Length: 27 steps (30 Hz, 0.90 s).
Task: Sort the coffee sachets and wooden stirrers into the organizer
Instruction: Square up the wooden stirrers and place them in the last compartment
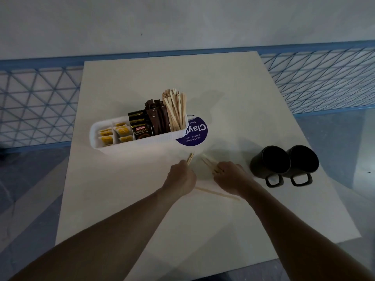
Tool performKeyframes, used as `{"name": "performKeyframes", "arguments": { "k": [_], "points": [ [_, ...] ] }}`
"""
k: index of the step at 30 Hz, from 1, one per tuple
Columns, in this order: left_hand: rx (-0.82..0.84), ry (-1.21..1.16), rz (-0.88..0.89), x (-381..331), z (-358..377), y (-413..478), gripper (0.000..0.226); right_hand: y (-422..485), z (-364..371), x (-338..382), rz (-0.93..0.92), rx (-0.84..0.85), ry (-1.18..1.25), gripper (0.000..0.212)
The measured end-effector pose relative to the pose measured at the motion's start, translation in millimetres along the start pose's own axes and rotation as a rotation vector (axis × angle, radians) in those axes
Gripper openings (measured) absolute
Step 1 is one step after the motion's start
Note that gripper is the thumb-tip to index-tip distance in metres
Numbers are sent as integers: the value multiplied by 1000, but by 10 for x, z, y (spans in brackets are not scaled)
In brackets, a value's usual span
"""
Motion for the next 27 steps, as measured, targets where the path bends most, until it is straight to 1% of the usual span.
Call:
{"name": "performKeyframes", "arguments": {
  "k": [2,7,10,12,15,17,20,23,27],
  "points": [
    [16,1,5,7,-6,-19,30,-27,21,-10,-7,2,11,15],
    [-14,-21,50,14,-39,-82,30,-114,99,-33,-50,25,-31,12],
    [-31,-53,26,28,-54,-105,31,-178,116,-54,-133,-10,-84,4],
    [-33,-84,3,40,-60,-115,31,-222,123,-73,-168,-44,-127,13],
    [-51,-116,-30,61,-85,-128,31,-260,150,-67,-225,-148,-190,5],
    [-62,-128,-49,75,-107,-142,31,-269,182,-47,-246,-193,-235,15],
    [-72,-144,-53,101,-119,-156,32,-254,198,-21,-240,-212,-248,19],
    [-83,-142,-55,130,-130,-165,31,-247,217,18,-269,-208,-286,14],
    [-91,-199,-99,179,-157,-176,29,-232,258,29,-284,-218,-298,14]
  ]
}}
Point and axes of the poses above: each hand's wrist, its own y-axis towards the middle knuckle, its own z-axis out of the palm, x = y × z, the point moved 1 cm from there along y, towards the middle knuckle, and after that the axes turned 10 degrees about -x, right-handed, at the moved point
